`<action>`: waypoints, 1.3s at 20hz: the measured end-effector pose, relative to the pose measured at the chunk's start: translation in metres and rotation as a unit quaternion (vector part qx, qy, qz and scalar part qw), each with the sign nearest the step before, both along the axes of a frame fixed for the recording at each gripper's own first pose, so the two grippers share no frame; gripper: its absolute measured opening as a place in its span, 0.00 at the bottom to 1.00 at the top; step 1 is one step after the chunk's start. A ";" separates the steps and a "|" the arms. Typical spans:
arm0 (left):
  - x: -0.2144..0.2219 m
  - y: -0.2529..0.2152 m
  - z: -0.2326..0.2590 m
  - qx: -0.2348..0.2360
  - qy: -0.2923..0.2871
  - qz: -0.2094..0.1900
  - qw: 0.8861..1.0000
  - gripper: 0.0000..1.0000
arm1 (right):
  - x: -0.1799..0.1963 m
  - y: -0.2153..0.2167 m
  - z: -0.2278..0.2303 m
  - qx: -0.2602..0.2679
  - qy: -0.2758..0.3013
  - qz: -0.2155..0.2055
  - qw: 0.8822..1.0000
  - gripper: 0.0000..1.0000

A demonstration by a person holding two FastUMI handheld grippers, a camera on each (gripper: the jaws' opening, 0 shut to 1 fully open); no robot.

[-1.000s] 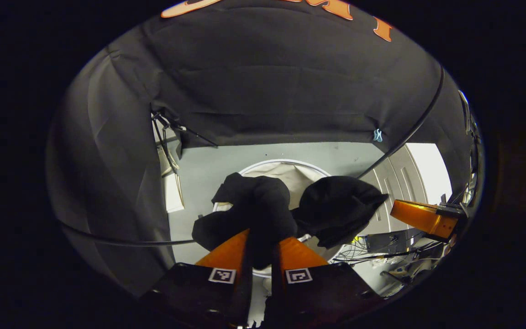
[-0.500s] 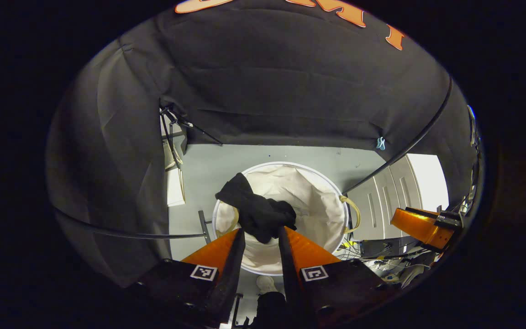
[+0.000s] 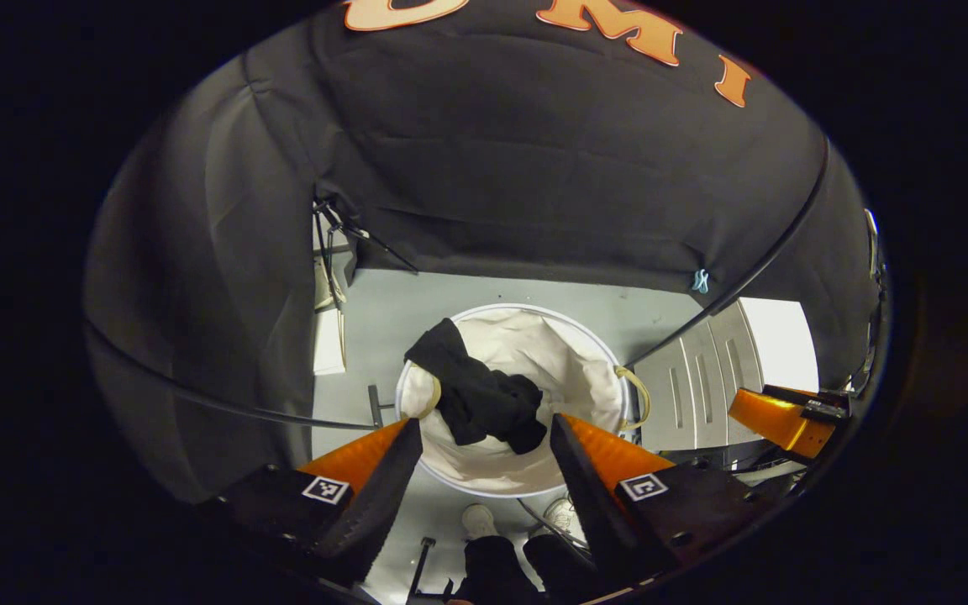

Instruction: Grasp the clothes on the hanger with both hands and then place them into the laundry hamper below.

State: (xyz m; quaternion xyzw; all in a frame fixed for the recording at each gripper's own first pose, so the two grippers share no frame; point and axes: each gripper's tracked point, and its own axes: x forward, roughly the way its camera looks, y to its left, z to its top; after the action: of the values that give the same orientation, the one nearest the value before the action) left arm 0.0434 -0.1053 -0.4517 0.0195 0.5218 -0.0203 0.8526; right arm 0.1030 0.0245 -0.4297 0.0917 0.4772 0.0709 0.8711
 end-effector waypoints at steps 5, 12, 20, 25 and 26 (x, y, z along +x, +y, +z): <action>-0.001 0.004 0.063 0.021 -0.066 0.010 0.998 0.99 | -0.003 -0.050 0.043 -0.016 -0.041 -0.007 0.999 0.95; -0.010 0.003 0.164 0.026 -0.169 0.033 0.985 0.99 | 0.001 -0.138 0.131 -0.037 -0.138 -0.033 0.989 0.95; -0.013 -0.002 0.279 0.045 -0.298 0.052 0.952 0.99 | 0.002 -0.215 0.274 -0.049 -0.274 -0.063 0.958 0.94; -0.011 -0.006 0.335 0.048 -0.368 0.051 0.927 0.99 | -0.004 -0.233 0.369 -0.053 -0.367 -0.067 0.926 0.94; -0.013 -0.008 0.345 0.053 -0.382 0.048 0.921 0.99 | -0.008 -0.235 0.385 -0.052 -0.383 -0.066 0.920 0.94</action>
State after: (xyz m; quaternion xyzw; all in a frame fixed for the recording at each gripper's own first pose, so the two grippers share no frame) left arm 0.0303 -0.1138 -0.1070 0.0459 0.1570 0.0572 0.9849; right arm 0.0955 -0.2102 -0.0446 0.0438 0.1025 0.0182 0.9936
